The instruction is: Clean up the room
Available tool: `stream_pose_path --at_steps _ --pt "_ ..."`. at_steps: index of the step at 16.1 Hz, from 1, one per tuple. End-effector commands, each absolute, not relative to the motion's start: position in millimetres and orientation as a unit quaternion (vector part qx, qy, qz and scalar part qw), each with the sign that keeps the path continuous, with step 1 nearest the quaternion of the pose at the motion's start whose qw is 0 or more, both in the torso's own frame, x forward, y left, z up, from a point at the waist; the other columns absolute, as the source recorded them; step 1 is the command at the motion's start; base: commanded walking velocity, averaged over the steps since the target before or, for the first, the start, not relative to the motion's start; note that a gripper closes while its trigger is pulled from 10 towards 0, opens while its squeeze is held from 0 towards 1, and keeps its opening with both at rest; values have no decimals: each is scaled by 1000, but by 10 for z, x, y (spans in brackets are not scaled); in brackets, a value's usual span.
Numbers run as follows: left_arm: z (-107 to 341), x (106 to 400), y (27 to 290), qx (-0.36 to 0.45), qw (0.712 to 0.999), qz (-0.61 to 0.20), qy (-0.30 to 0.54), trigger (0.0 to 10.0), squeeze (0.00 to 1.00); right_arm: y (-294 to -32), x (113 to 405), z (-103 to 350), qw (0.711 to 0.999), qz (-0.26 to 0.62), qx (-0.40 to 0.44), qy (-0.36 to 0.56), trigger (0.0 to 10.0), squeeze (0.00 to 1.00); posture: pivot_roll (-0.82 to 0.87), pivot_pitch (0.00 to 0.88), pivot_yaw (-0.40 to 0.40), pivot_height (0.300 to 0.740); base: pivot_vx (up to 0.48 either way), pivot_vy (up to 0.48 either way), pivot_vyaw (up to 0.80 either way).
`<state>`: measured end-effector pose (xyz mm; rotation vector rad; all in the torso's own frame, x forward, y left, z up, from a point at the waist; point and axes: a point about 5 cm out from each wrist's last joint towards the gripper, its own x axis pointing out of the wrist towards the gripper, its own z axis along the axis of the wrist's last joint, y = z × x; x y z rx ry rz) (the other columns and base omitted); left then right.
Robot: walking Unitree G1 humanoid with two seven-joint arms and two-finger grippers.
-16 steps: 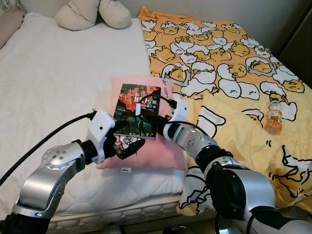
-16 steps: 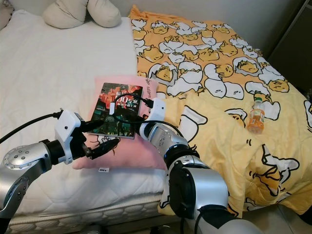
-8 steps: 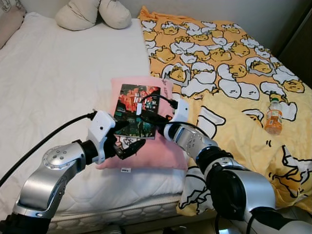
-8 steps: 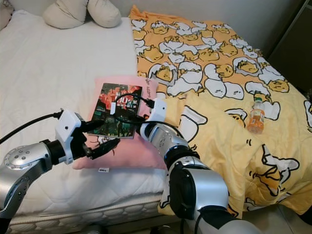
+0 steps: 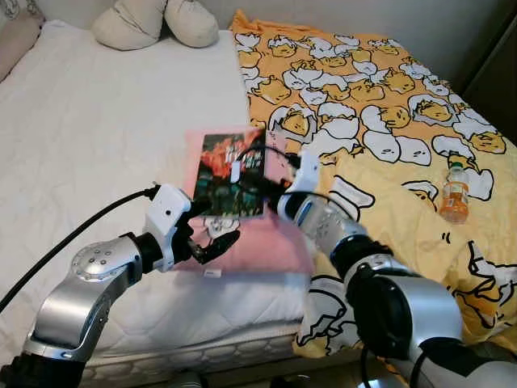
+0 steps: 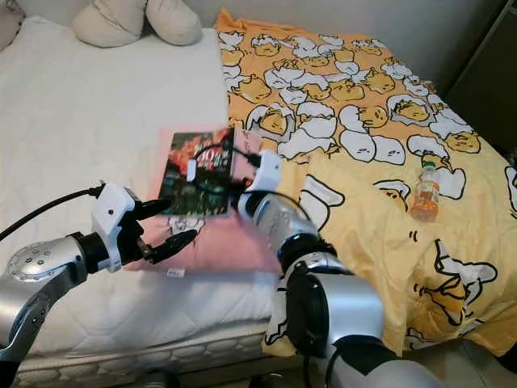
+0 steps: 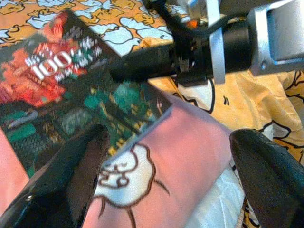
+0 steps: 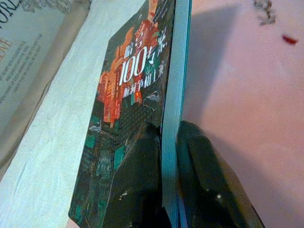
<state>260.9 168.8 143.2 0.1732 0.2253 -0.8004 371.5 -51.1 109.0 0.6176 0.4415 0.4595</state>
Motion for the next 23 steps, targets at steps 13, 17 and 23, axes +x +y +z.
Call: stream_pose_path --at_steps 13,17,23 --pt "1474 2688 1661 98 911 -388 96 10000 0 -590 3675 994 861 184 409 239 0 1000 107 16 -98 732 0 0 0" --pt "1466 2686 1638 96 910 -391 96 10000 0 -593 3695 1024 871 180 393 234 10000 1000 101 24 -93 732 0 0 0" --pt "1473 2699 1635 95 911 -391 94 10000 0 -629 3796 1185 901 176 336 210 10000 0 99 26 -94 732 0 0 0"
